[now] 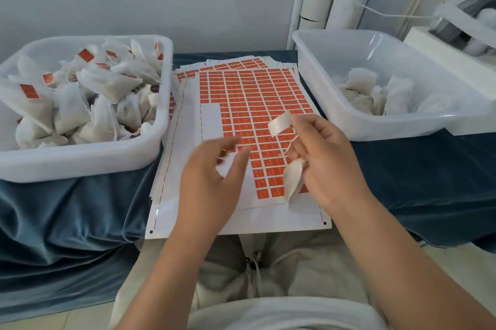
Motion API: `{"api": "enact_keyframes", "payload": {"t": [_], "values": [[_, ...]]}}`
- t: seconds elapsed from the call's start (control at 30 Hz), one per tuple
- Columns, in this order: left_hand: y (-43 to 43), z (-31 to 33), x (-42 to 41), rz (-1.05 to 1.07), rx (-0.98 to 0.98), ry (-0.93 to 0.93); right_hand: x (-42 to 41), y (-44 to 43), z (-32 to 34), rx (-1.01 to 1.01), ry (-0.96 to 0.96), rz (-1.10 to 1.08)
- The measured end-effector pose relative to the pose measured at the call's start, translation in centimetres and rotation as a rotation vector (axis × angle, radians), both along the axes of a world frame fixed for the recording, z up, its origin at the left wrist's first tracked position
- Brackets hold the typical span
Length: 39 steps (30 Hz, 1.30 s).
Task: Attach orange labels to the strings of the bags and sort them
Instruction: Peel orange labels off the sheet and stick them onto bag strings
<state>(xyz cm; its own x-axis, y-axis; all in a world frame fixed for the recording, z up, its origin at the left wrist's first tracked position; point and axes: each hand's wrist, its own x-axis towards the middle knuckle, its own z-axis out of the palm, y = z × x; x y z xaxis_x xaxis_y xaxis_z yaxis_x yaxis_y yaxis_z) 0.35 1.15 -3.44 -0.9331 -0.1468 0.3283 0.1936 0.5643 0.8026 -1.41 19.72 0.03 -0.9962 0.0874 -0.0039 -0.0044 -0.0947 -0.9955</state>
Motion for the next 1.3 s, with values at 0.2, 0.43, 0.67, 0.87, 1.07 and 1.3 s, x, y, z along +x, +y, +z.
{"api": "enact_keyframes", "payload": {"t": [0.2, 0.43, 0.67, 0.87, 1.07, 1.3], "values": [[1.5, 1.1, 1.0, -0.334, 0.931, -0.393, 1.0, -1.9, -0.5, -0.048, 0.028, 0.188], [0.9, 1.4, 0.8, -0.153, 1.076, -0.292, 0.5, -1.7, -0.4, -0.232, -0.065, 0.270], [0.3, 2.3, 0.8, -0.087, 0.964, -0.240, 1.1, -0.5, 1.6, -0.207, 0.022, 0.215], [1.3, 2.0, 1.2, -0.187, 0.779, -0.238, 1.8, -0.3, 3.0, -0.004, 0.099, 0.185], [1.0, 2.5, 1.4, -0.298, 0.546, -0.177, 3.2, -0.3, 4.9, 0.333, 0.252, 0.212], [-0.3, 3.5, 1.8, -0.437, 0.478, -0.124, 3.6, -0.5, 5.5, 0.359, 0.223, 0.281]]}}
